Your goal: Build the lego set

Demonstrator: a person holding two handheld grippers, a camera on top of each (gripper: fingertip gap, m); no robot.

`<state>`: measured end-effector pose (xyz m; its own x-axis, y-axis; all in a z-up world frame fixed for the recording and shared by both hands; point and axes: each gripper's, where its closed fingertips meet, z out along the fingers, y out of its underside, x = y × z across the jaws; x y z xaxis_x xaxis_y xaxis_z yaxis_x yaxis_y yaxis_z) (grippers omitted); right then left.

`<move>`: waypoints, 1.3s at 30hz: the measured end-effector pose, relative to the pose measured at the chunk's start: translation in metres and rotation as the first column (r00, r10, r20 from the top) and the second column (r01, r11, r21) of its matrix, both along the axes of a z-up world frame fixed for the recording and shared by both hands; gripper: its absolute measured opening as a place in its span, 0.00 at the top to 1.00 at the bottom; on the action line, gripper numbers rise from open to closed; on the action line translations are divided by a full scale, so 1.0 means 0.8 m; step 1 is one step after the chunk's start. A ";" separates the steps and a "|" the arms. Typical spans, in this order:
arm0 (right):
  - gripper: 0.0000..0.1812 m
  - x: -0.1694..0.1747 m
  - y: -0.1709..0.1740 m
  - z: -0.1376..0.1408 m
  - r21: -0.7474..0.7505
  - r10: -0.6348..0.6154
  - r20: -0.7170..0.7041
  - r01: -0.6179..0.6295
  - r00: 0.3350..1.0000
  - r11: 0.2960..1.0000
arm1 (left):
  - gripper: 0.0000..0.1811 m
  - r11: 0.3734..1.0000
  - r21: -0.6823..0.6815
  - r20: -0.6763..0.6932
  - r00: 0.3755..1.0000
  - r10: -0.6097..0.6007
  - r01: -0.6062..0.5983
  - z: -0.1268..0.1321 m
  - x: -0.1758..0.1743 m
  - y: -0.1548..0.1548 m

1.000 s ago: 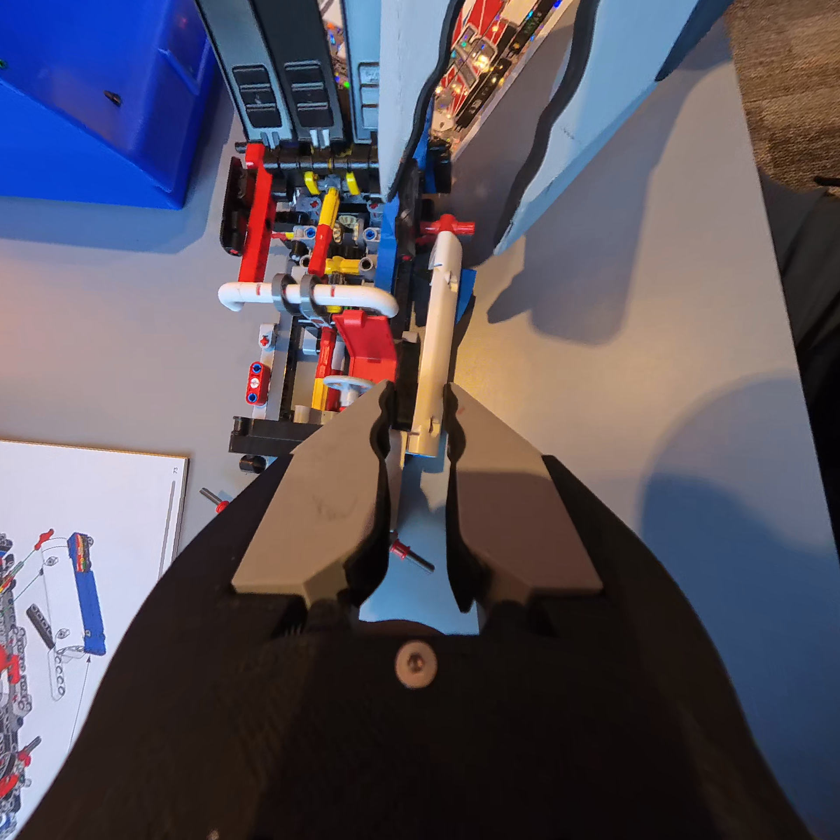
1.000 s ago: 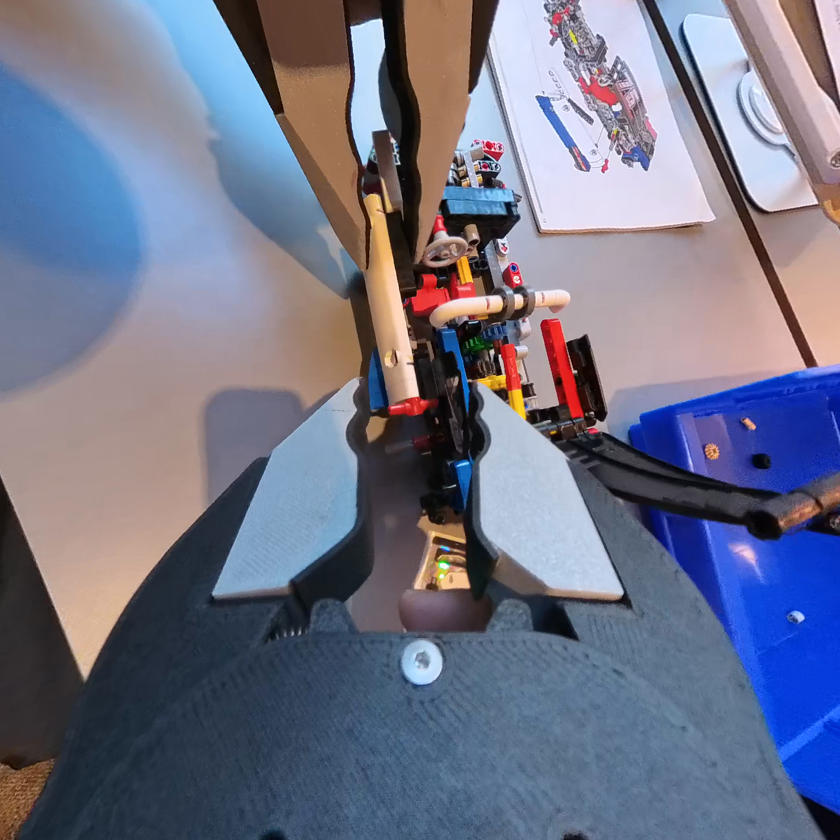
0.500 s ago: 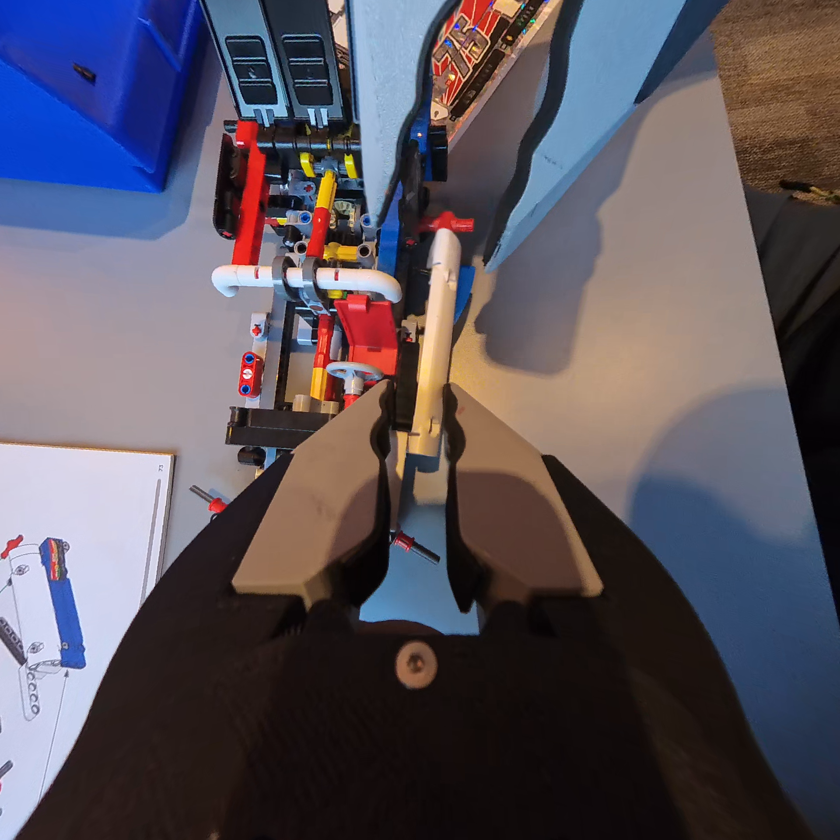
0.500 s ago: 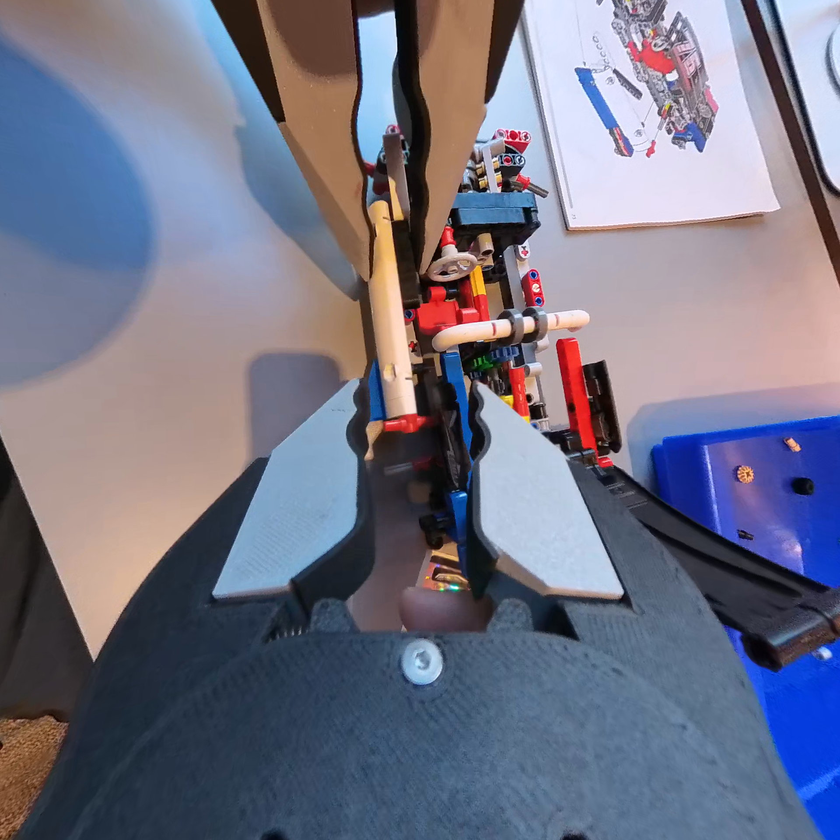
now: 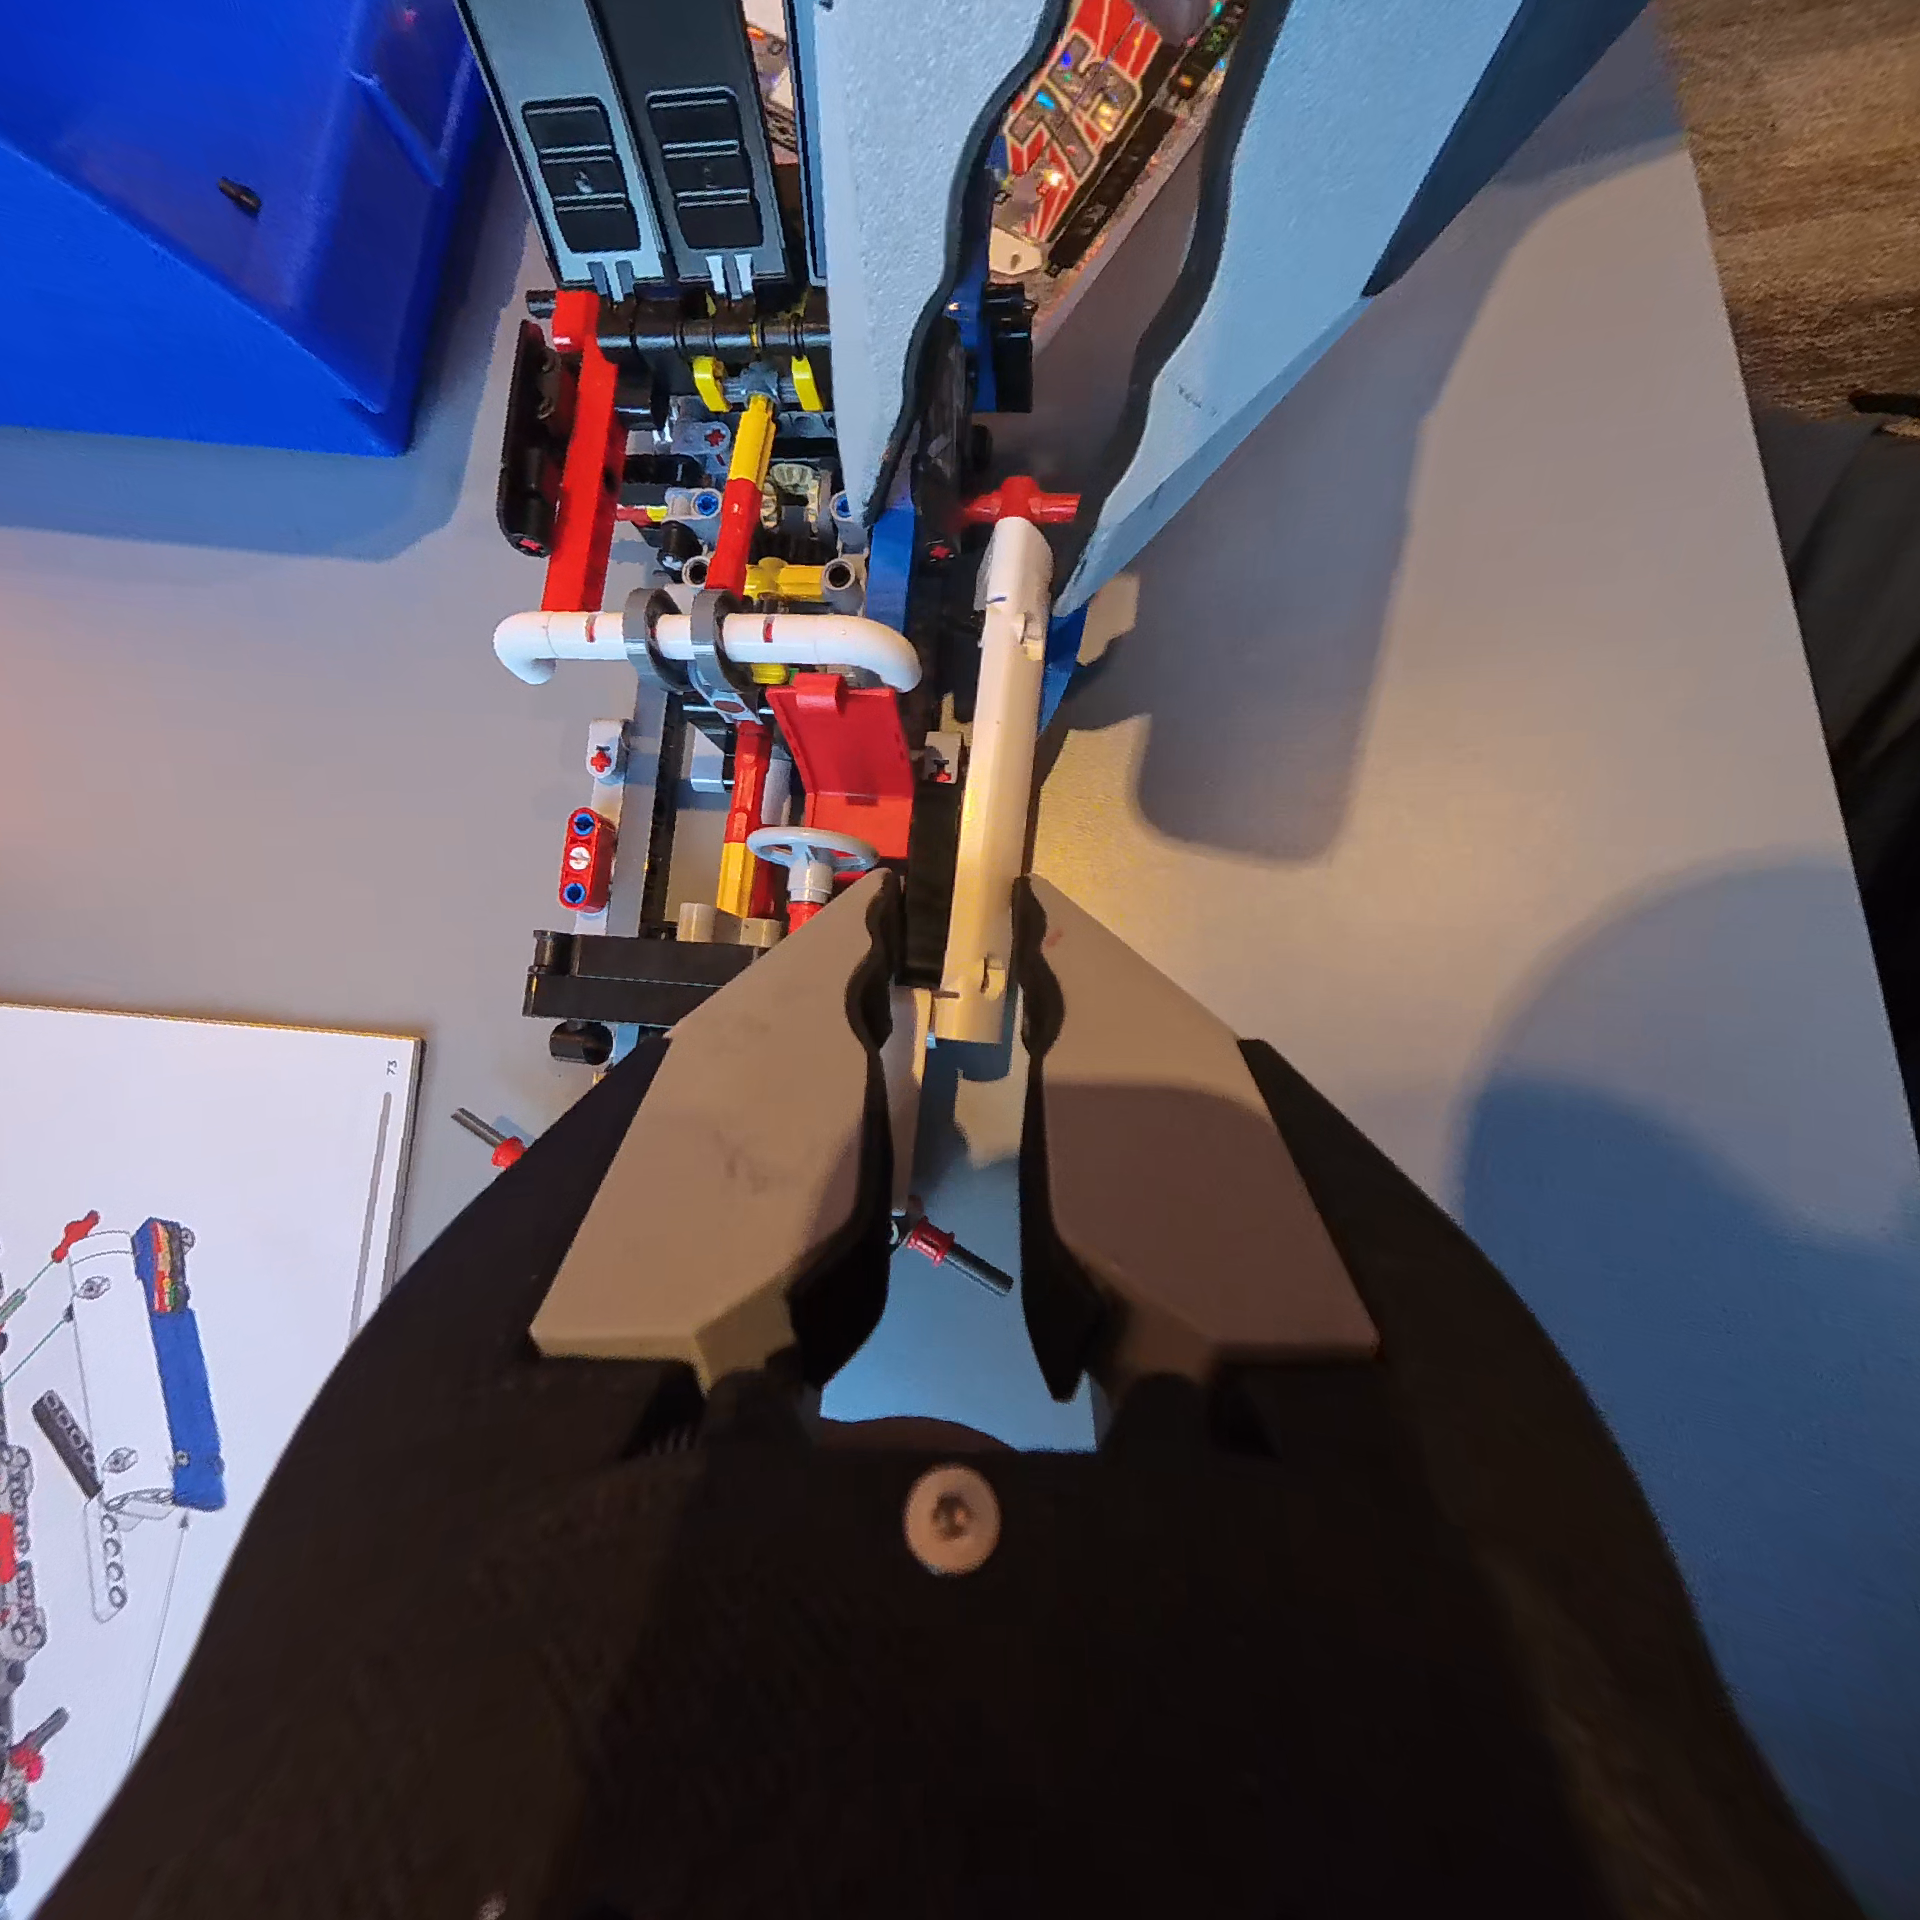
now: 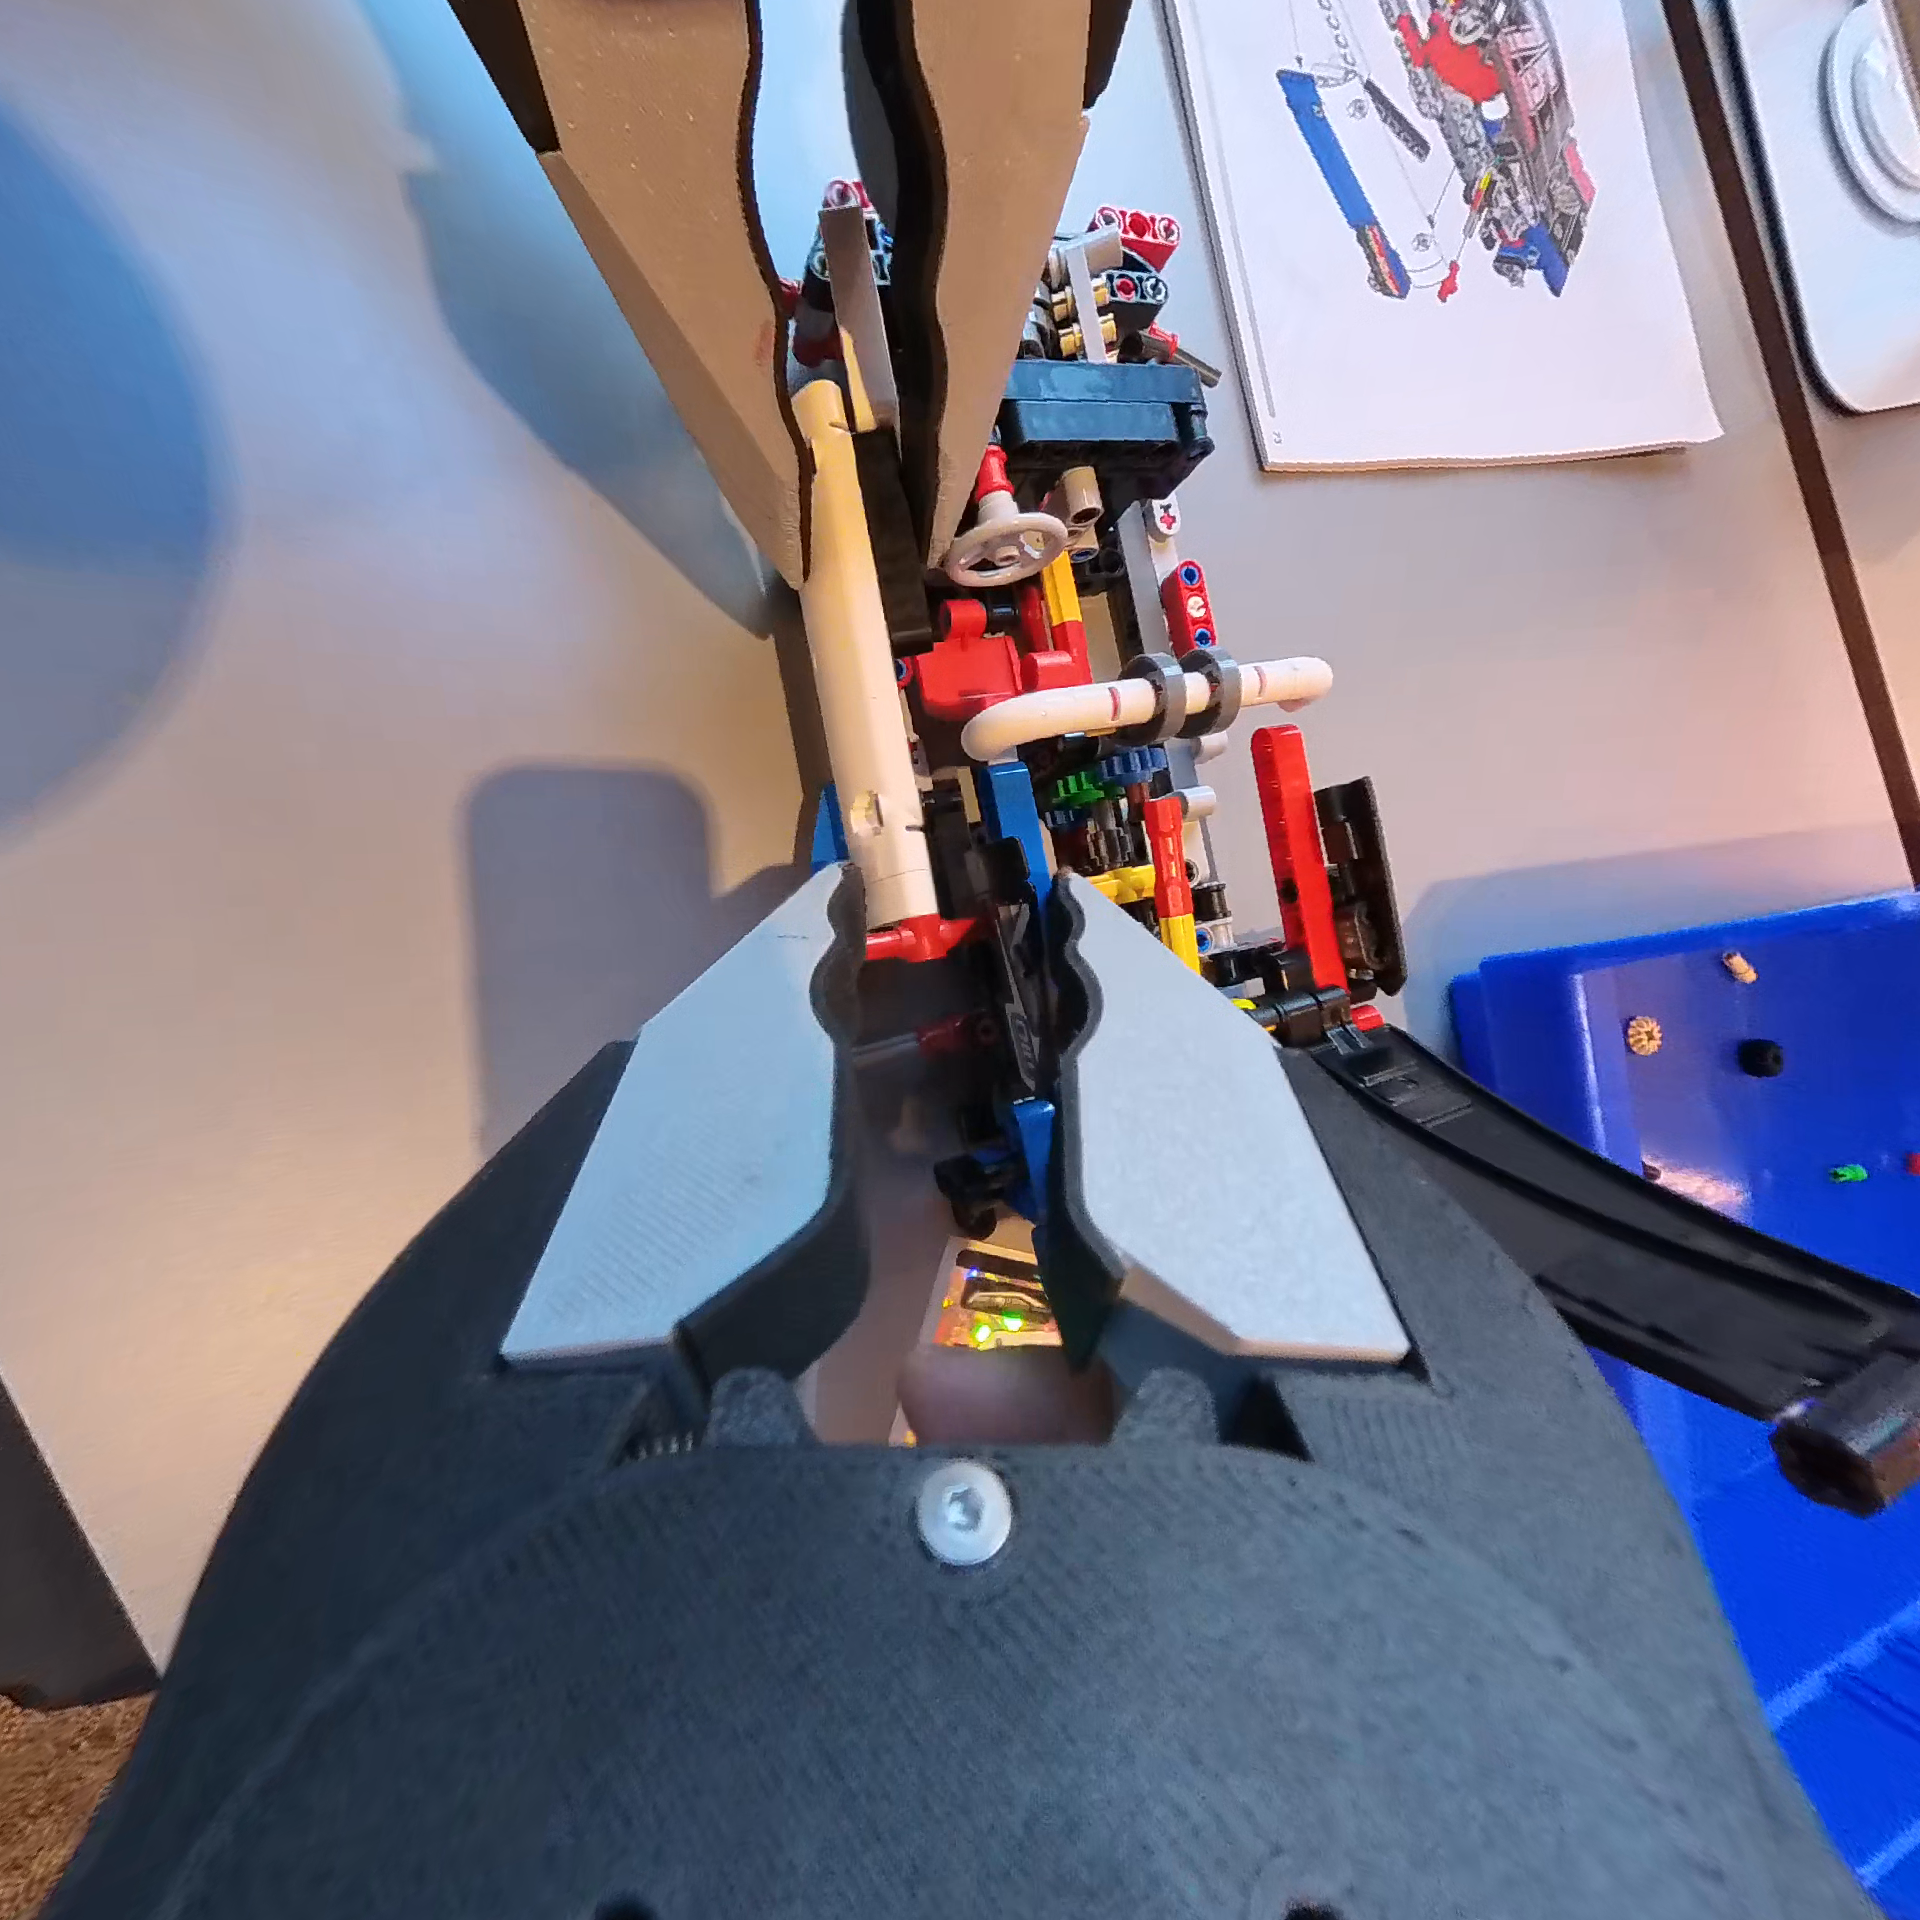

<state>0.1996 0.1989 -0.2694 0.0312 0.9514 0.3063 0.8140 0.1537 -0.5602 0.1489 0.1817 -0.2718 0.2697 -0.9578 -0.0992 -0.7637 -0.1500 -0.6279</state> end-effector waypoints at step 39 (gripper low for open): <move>0.83 -0.005 0.012 -0.006 0.001 -0.009 -0.007 0.009 1.000 1.000 | 0.73 0.991 0.132 0.086 0.996 0.002 -0.013 0.022 0.046 0.019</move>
